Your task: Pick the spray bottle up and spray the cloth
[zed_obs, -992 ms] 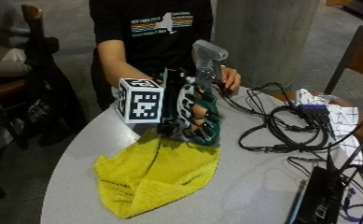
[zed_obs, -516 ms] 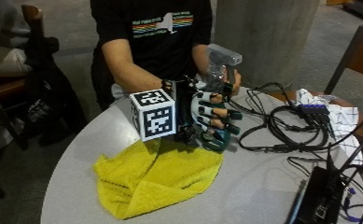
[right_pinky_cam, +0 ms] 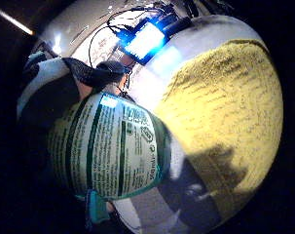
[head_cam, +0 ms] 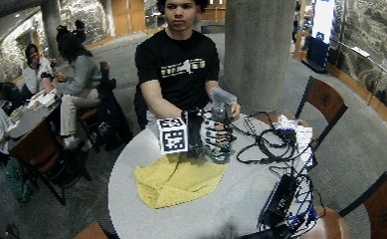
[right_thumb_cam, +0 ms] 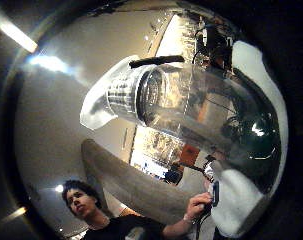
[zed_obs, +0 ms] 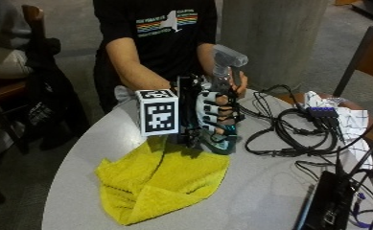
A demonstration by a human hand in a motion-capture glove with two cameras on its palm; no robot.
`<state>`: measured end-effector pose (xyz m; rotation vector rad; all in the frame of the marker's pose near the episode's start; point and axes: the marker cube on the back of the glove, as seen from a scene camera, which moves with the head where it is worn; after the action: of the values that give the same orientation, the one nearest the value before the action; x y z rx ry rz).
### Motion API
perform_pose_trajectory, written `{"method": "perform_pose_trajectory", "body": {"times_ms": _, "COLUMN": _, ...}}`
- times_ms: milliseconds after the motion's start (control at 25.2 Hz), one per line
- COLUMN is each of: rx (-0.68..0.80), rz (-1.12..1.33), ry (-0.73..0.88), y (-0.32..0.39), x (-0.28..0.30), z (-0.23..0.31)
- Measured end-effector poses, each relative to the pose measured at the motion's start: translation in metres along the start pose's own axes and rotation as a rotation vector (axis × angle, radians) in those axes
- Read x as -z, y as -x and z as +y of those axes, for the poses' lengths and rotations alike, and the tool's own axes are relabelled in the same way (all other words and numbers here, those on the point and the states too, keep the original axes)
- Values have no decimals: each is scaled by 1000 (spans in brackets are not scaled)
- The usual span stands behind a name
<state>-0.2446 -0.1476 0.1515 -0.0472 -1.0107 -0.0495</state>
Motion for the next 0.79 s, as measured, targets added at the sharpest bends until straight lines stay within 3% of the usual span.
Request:
{"method": "perform_pose_trajectory", "body": {"times_ms": 198, "rx": 52, "rz": 4, "ry": 59, "y": 26, "x": 20, "z": 32}}
{"method": "perform_pose_trajectory", "body": {"times_ms": 397, "rx": 113, "rz": 48, "ry": 44, "y": 61, "x": 85, "z": 72}}
{"method": "perform_pose_trajectory", "body": {"times_ms": 635, "rx": -232, "rz": 268, "ry": 43, "y": 61, "x": 198, "z": 115}}
{"method": "perform_pose_trajectory", "body": {"times_ms": 794, "rx": -383, "rz": 405, "ry": 87, "y": 57, "x": 232, "z": 116}}
